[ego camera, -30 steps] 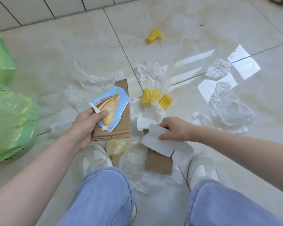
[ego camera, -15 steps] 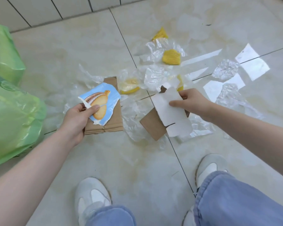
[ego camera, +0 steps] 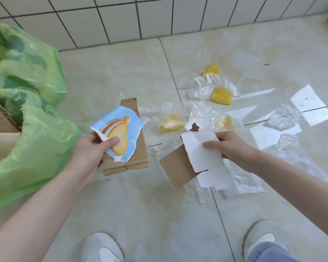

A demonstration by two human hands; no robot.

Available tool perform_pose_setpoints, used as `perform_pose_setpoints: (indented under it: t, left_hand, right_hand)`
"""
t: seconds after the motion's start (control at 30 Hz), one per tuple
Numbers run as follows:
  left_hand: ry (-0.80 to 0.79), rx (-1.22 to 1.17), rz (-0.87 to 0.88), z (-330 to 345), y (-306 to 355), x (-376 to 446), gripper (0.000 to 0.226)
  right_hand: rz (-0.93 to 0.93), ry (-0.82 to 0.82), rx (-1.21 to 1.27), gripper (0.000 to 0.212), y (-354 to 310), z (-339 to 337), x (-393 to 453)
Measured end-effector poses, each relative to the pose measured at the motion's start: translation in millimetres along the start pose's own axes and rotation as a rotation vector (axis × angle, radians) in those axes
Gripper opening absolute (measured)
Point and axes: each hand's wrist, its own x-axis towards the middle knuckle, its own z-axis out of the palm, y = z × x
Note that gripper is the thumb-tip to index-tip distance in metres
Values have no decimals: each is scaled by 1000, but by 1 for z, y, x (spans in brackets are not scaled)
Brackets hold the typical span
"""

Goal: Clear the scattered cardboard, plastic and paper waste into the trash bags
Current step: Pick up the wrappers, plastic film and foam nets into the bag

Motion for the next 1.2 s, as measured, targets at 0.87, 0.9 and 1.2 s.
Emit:
perform_pose_setpoints:
  t: [0.87, 0.9, 1.2]
  left_hand:
    - [138, 482, 480, -46, 28, -4, 23]
    - [137, 479, 480, -48, 27, -3, 27]
    - [22, 326, 325, -46, 3, -21, 66]
  right_hand:
    - [-287, 19, -386, 18, -137, 57, 69]
    - [-281, 16, -382, 18, -137, 58, 73]
    - [-282, -27, -461, 22, -141, 65, 75]
